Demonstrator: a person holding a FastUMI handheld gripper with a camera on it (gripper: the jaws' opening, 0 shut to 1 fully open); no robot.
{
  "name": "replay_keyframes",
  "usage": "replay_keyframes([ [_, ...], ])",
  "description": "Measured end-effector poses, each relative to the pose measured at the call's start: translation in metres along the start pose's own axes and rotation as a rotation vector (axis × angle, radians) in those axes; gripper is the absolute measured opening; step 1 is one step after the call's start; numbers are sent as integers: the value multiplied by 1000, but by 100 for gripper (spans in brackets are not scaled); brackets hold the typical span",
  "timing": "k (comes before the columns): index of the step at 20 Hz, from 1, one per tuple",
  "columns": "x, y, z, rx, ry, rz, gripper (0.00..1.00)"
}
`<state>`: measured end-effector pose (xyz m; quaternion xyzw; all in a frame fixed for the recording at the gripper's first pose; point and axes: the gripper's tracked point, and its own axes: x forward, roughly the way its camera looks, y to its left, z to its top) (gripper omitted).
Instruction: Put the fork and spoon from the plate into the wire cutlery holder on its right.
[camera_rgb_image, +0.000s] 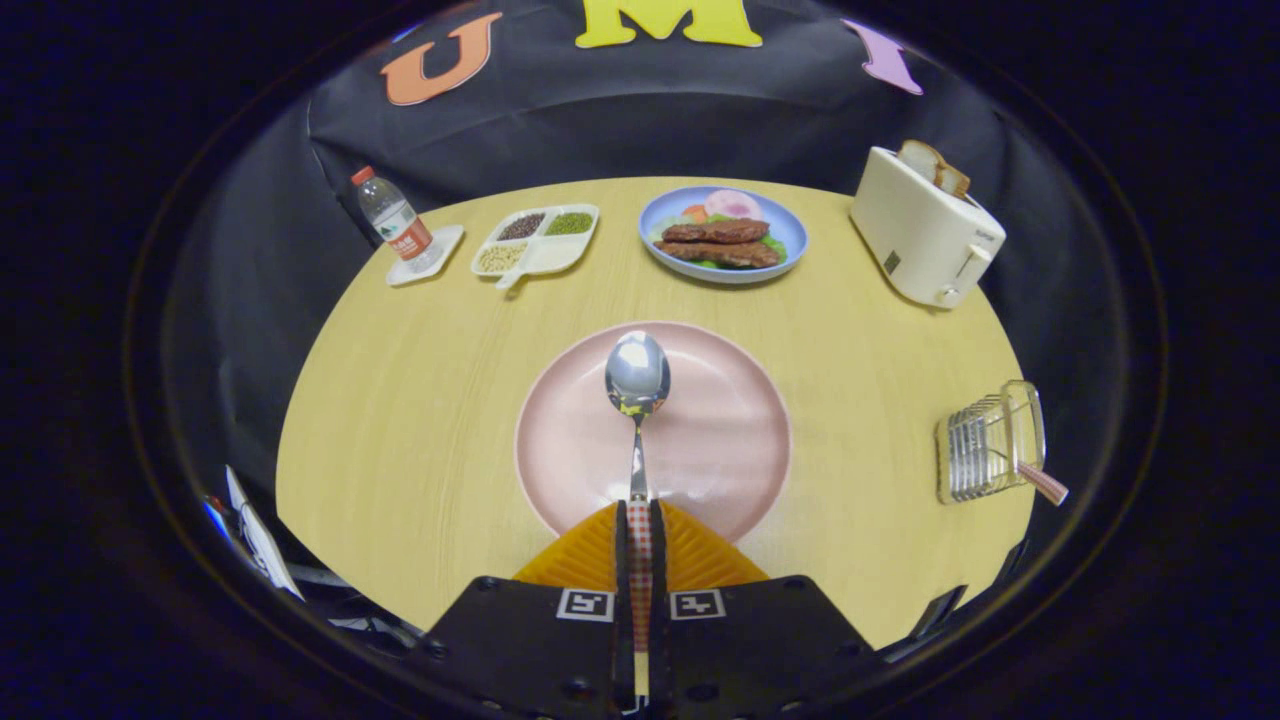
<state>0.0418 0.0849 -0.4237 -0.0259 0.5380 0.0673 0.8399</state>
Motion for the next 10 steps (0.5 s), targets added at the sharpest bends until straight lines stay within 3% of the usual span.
replay_keyframes([
  [10, -71, -138, 10, 45, -25, -80, 6],
])
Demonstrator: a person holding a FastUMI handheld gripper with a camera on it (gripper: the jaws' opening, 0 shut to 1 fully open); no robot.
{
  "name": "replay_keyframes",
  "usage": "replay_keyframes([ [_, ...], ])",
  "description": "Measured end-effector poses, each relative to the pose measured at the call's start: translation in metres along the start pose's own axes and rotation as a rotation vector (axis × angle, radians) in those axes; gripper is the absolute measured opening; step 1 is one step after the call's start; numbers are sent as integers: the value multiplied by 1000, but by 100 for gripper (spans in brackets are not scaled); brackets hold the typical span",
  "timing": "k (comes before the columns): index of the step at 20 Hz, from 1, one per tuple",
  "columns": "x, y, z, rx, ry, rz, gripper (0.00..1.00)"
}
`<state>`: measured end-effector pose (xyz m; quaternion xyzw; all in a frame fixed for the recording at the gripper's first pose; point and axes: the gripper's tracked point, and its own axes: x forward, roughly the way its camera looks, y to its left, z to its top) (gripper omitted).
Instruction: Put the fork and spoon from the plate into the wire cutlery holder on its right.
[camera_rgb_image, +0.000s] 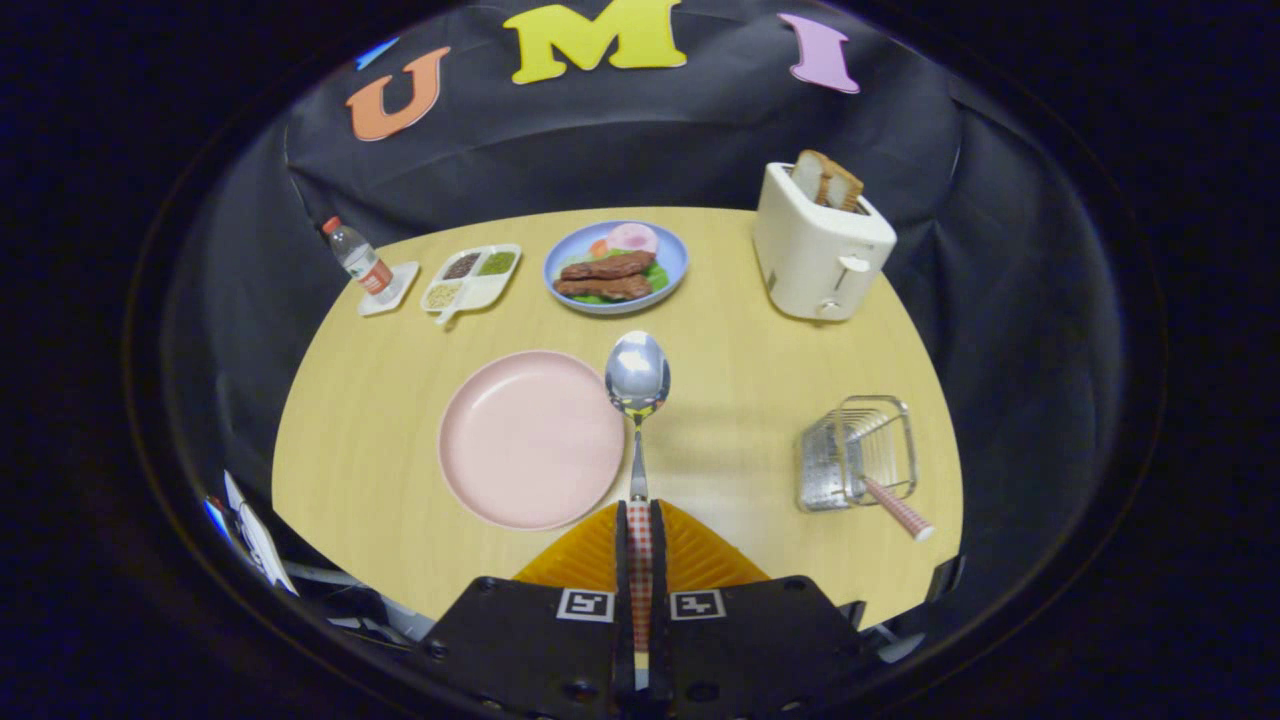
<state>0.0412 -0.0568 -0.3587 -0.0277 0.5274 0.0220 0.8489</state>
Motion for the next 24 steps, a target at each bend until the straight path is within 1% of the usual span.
replay_keyframes([
  [4, -13, -61, 10, 33, -4, -44, 6],
  [6, -18, -83, 16, 41, -4, -57, 6],
  [10, -26, -110, 18, 39, 27, -36, 6],
  [12, -31, -121, 11, 29, 68, -19, 6],
  [14, -32, -136, 0, 26, 132, -22, 6],
  [17, -37, -149, -18, 34, 238, 10, 6],
  [18, -34, -155, -22, 39, 267, 5, 6],
  [22, -28, -180, -24, 56, 366, -18, 6],
  [24, -24, -182, -27, 90, 443, 11, 6],
])
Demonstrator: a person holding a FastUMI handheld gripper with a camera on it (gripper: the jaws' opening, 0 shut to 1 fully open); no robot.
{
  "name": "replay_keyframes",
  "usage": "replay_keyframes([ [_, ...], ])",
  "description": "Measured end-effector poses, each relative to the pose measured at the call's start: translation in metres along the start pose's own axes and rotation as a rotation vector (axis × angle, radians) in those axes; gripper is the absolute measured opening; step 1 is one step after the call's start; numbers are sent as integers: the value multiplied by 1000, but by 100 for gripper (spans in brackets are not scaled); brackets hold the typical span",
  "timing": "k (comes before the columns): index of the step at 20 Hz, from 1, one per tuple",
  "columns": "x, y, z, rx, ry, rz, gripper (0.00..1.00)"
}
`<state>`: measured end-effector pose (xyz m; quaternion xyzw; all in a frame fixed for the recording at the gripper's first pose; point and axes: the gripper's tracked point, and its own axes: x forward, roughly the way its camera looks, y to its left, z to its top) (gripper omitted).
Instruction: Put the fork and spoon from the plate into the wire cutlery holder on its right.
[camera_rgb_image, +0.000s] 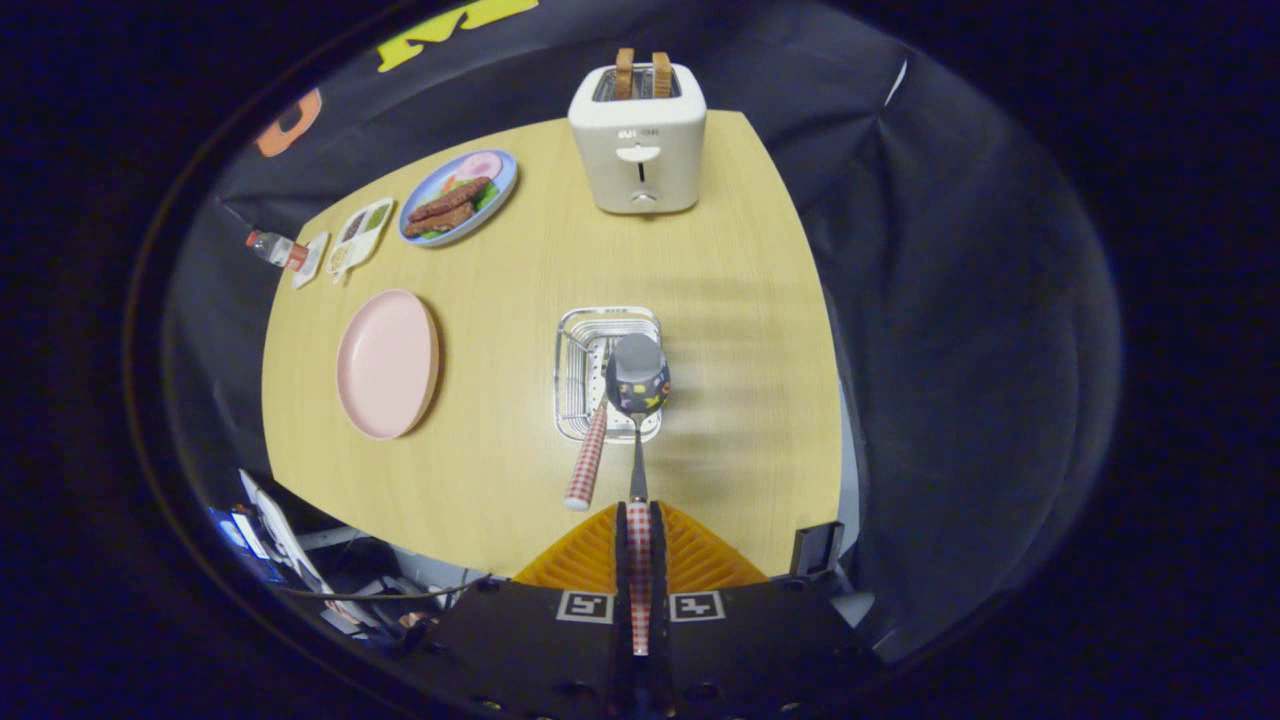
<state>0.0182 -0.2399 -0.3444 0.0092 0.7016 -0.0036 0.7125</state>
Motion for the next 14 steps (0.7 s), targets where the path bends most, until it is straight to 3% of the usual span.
replay_keyframes([
  [8, 10, -3, 20, -108, 120, -14, 6],
  [14, 22, 8, 24, -119, 217, -8, 6],
])
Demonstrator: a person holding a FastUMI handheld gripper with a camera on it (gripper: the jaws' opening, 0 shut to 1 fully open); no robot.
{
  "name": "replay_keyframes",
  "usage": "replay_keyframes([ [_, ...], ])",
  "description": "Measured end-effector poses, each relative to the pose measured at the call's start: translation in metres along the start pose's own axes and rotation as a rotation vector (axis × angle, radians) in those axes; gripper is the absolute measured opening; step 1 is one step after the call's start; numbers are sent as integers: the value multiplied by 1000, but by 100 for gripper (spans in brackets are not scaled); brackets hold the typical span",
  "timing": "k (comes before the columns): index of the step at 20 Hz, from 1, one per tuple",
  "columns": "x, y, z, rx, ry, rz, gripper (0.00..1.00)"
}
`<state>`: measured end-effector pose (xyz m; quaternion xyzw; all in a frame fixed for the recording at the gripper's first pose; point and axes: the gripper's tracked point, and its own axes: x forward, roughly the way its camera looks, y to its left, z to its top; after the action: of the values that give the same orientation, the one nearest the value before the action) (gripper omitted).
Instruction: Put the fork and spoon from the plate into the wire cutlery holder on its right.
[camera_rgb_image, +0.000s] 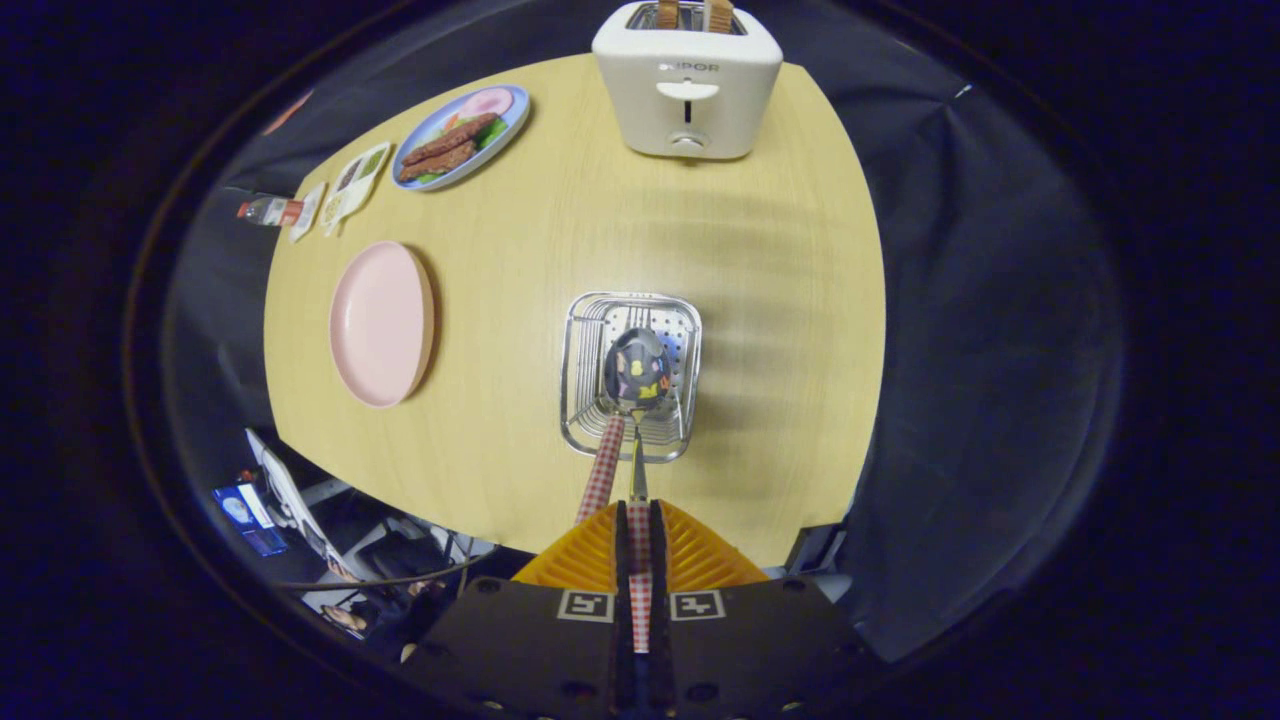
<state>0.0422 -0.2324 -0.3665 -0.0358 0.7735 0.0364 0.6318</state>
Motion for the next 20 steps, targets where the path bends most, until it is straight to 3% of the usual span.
replay_keyframes([
  [8, 7, -1, 11, -1, 46, -11, 6],
  [13, 1, -2, 18, 5, 7, -30, 12],
  [16, -4, 3, 20, -2, -23, -30, 9],
  [20, -11, 19, 17, -19, -75, -29, 22],
])
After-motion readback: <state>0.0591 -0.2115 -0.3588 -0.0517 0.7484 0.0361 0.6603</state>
